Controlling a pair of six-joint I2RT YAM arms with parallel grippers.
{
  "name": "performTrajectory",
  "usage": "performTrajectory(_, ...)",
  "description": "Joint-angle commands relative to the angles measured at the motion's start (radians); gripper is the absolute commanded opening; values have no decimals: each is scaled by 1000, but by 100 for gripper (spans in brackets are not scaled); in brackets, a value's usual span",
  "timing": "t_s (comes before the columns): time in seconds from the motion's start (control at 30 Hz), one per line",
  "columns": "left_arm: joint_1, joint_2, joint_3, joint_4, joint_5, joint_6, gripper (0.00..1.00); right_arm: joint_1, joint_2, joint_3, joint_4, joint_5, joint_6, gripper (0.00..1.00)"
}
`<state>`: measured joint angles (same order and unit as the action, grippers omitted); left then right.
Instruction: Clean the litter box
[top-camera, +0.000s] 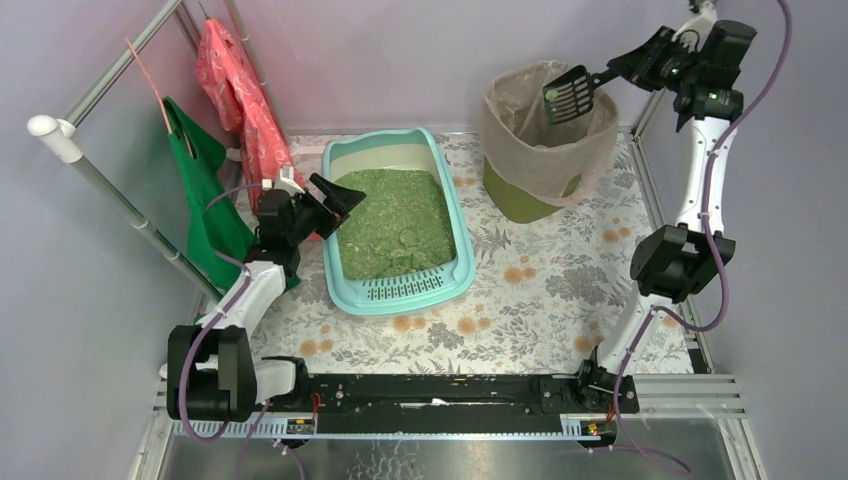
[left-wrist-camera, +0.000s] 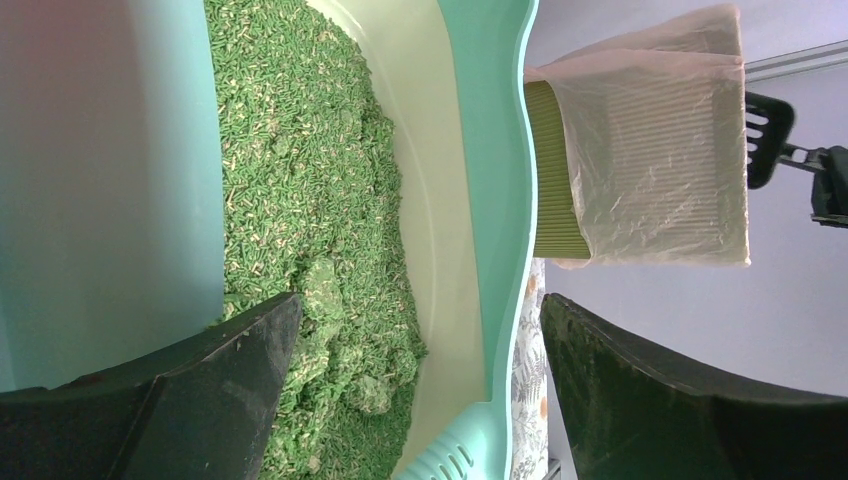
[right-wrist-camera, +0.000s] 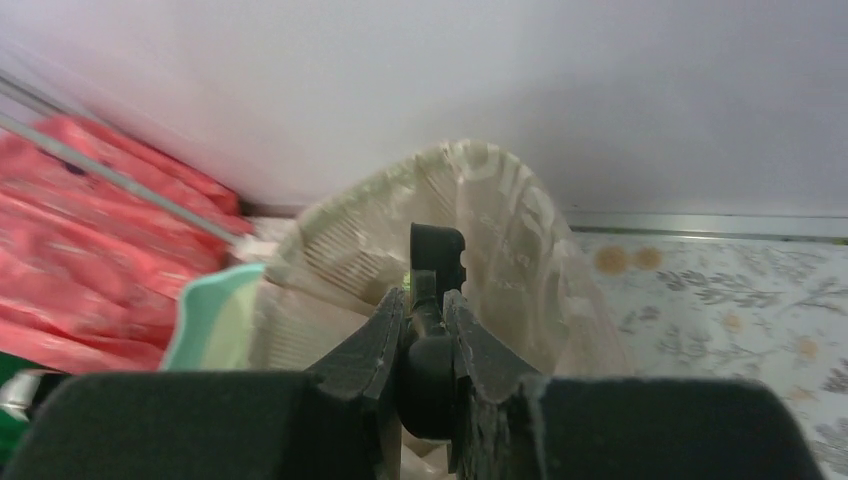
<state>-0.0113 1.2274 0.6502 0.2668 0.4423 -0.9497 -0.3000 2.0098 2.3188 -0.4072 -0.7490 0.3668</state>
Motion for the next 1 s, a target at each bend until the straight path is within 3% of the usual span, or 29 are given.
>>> performTrajectory(0.0, 10, 42, -16, -19, -22, 22, 98, 93, -151, -87, 54, 93, -303, 0)
performTrajectory(0.1, 10, 42, -20, -17, -18, 22, 98, 156, -191, -142, 63, 167, -413, 0)
performTrajectory(0.3, 9, 40, -25, -16, -16, 24, 98, 211, -280, -269, 162, 234, -474, 0)
performTrajectory(0.57, 9, 49, -32, 4, -8, 14, 98, 316, -339, -304, 130, 378, -643, 0)
performTrajectory(0.77, 8, 47, -21, 3, 13, 18, 98, 319, -304, -258, 142, 468, -470, 0)
performTrajectory(0.97, 8, 44, -4, -11, 38, 31, 98, 230, -352, -344, 336, 400, -102, 0)
